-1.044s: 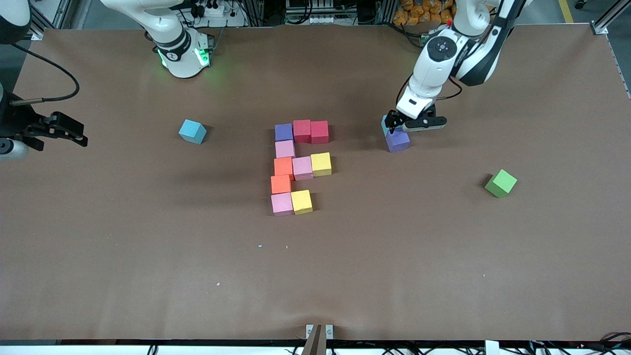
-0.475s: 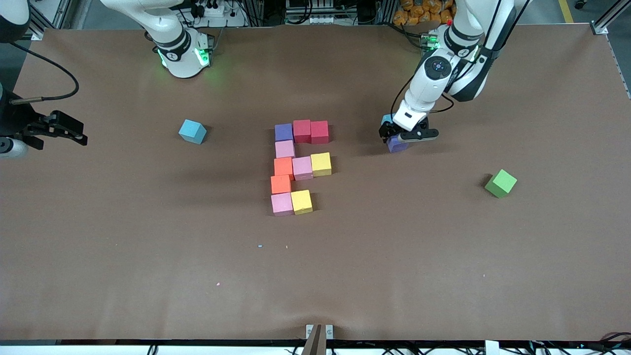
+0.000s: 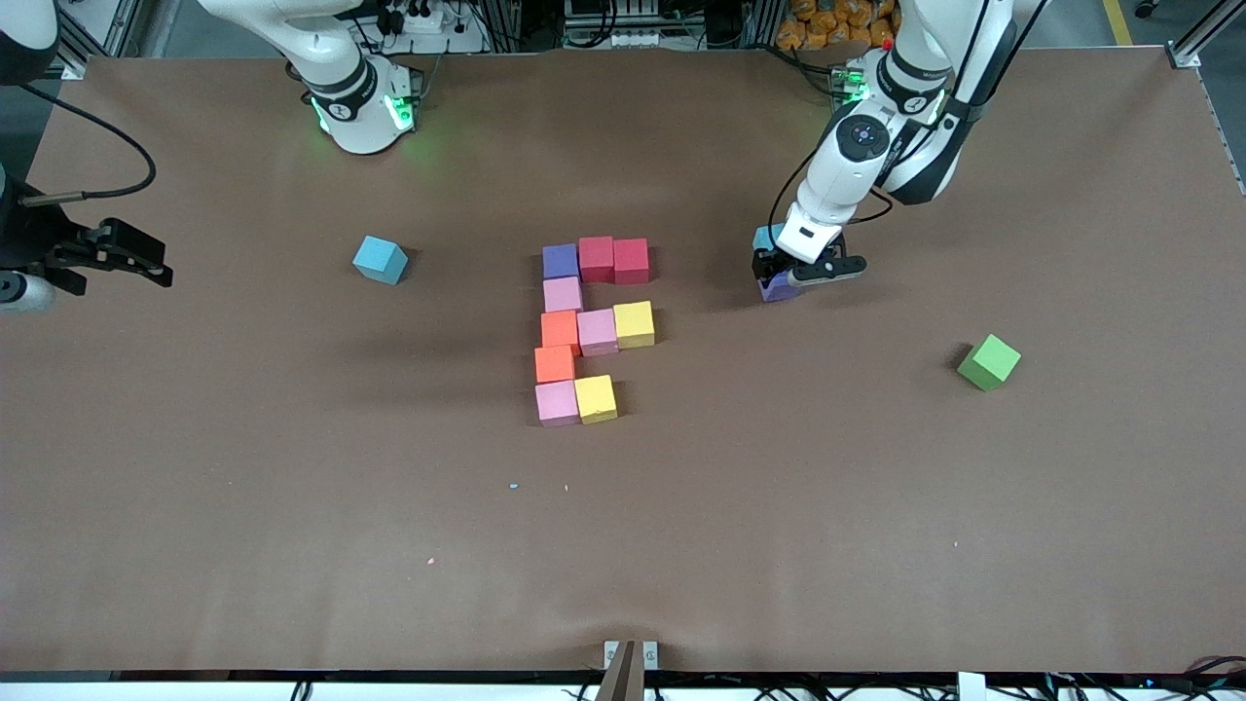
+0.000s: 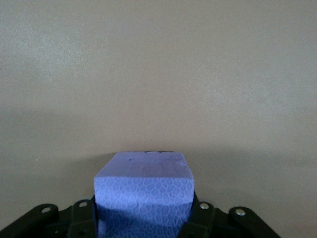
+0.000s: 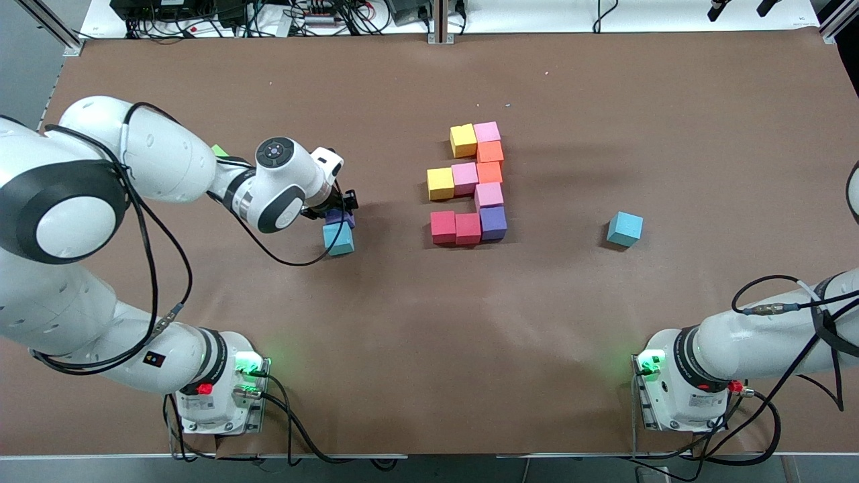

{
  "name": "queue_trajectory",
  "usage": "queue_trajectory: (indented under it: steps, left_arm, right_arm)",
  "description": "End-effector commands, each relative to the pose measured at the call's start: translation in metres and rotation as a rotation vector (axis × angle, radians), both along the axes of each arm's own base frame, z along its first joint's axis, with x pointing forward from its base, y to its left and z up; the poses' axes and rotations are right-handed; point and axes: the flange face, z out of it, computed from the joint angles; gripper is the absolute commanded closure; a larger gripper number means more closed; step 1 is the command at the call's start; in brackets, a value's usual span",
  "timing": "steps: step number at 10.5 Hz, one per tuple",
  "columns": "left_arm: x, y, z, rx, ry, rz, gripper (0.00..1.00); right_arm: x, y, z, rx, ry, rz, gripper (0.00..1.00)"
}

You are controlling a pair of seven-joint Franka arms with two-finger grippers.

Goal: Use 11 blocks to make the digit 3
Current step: 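Grasp the purple cube and carry it toward the cluster with the left gripper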

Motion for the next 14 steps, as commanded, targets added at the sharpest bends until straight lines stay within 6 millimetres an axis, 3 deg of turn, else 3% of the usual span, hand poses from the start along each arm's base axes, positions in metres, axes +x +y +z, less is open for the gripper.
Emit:
queue_trajectory:
  steps: [1, 5, 9, 11, 14]
  left_arm:
    - [0.02, -0.016, 0.008, -0.021, 0.013, 0.116, 1.0]
    - [0.092, -0.06, 0.049, -0.036, 0.088, 0.467, 1.0]
    - [0.137, -0.106, 0.039, -0.101, 0.165, 0.849, 1.0]
    - [0.159, -0.152, 0.028, -0.04, 0.258, 0.997, 1.0]
    - [0.187, -0.176, 0.028, -0.072, 0.292, 1.188, 1.0]
  right_arm:
    - [0.002, 0.002, 0.0, 0.009, -0.009, 0.01, 0.0]
    - [0.001, 0.002, -0.002, 0.009, 0.002, 0.012, 0.0]
    - [-0.001, 0.002, -0.003, 0.009, 0.015, 0.01, 0.0]
    - [0.0, 0.004, -0.006, 0.009, 0.018, 0.013, 0.0]
    - [0.0, 0.005, -0.006, 0.009, 0.02, 0.016, 0.0]
